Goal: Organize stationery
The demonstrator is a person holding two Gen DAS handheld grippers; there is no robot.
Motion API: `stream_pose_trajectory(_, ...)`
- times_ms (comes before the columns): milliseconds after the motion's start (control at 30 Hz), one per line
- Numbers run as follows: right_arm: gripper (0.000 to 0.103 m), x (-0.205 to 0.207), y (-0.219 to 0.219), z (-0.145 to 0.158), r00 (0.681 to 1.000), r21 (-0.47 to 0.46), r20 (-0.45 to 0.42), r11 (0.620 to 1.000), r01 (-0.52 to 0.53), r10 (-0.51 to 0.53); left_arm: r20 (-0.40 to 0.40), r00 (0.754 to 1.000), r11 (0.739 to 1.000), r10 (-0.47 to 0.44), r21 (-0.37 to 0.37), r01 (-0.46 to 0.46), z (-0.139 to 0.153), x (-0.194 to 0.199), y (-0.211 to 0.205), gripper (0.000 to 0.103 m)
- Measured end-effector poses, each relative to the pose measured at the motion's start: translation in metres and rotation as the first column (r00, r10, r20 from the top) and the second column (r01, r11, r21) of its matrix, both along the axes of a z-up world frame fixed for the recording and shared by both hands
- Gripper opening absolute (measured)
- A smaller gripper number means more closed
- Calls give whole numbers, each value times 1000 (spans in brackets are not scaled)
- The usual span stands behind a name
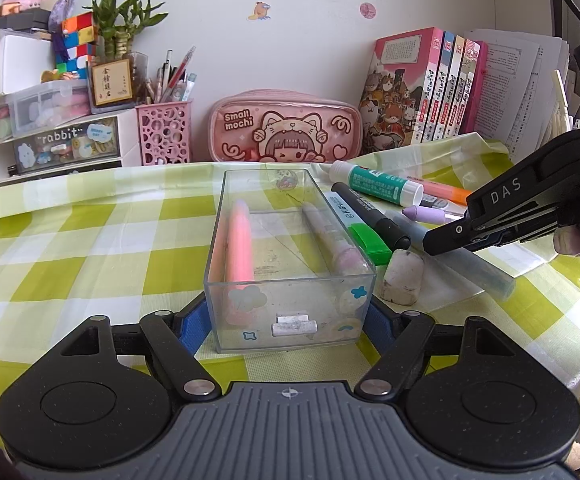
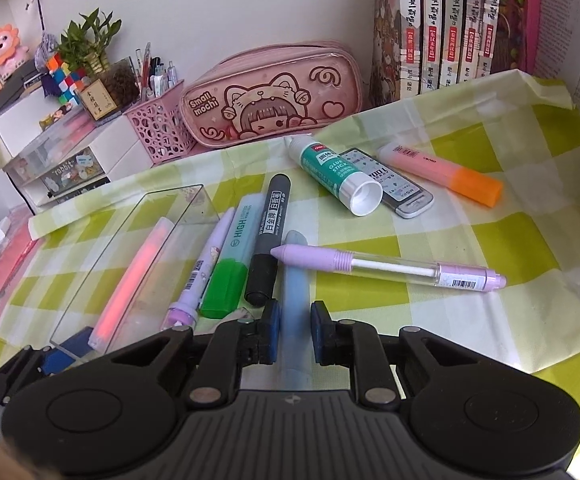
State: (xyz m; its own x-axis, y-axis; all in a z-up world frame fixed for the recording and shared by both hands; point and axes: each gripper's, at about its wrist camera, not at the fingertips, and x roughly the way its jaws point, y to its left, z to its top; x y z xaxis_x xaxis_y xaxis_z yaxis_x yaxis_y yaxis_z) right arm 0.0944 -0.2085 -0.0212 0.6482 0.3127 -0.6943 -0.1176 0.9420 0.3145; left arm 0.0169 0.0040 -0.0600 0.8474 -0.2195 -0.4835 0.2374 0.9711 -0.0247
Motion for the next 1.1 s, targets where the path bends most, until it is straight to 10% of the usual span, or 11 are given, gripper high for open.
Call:
stream_pose_trajectory(533,21,-3,-19,19,1000,294,-2,956,28,-29,0,1000,1000,0,0,0,0,0,0,75)
stream_pose_trajectory(1100,21,24,28,25,997,381,-72,924,7,22,1,1000,1000,0,1,0,0,0,0,75)
